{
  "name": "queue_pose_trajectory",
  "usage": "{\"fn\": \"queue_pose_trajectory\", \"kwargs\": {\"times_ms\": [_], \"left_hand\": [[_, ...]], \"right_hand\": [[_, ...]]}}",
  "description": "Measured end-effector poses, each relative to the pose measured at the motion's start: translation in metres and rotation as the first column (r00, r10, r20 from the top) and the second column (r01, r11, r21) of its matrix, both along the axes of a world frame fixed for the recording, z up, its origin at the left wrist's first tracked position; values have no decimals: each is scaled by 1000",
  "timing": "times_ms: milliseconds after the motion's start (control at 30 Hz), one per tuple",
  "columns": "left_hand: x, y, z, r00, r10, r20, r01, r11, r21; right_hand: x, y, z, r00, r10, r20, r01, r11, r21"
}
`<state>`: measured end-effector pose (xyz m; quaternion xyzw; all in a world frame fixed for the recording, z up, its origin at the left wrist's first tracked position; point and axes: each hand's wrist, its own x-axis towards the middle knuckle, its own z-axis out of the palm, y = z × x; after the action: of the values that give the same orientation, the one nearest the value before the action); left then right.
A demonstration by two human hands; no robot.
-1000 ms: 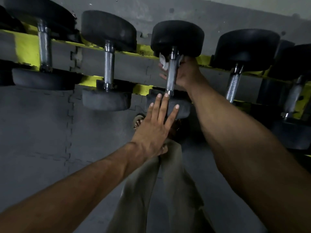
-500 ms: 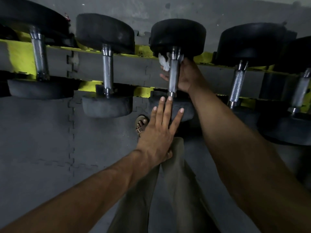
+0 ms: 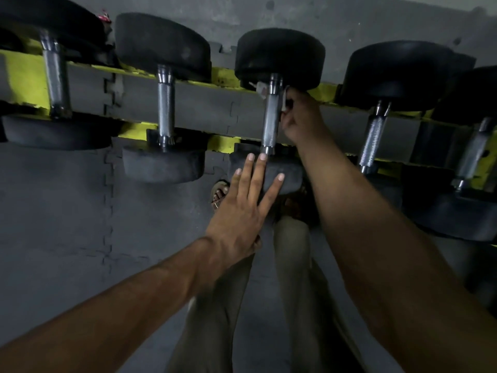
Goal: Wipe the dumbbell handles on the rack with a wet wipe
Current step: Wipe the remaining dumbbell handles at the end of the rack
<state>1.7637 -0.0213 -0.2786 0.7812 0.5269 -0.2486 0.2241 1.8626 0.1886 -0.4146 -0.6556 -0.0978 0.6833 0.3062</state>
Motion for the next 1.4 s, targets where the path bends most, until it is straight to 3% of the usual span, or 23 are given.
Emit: {"fn": "queue_pose_trajectory", "kwargs": {"times_ms": [167,333,567,700,867,1033,1267,1333,1400], "left_hand": [[2,1,1,999,30,12,-30,1000,2],[5,0,1,999,54,5,-54,998,-14],[6,2,3,997,80,5,-80,996,-45],[7,2,3,996,84,6,-84,996,-40],[7,2,5,997,72,1,-72,996,-48],[6,3,6,998,61,2,-61,997,-46],[6,0,3,996,86,17,-85,996,-33],[7,0,4,997,82,9,-82,996,-27],[8,1,5,996,85,2,-84,996,-29]], "right_hand": [[2,-1,7,999,-34,26,36,997,-65],[16,1,19,970,238,-50,-242,962,-126],[4,2,26,939,312,-141,-335,922,-195],[4,2,15,951,128,-283,-172,975,-137],[1,-13,15,856,-131,-500,64,987,-149],[2,-30,15,915,-146,-377,165,986,19],[-16,0,30,955,-49,-292,16,993,-115],[-15,-13,32,987,-70,-147,65,997,-41],[-6,-29,32,983,5,182,-40,982,187]]}}
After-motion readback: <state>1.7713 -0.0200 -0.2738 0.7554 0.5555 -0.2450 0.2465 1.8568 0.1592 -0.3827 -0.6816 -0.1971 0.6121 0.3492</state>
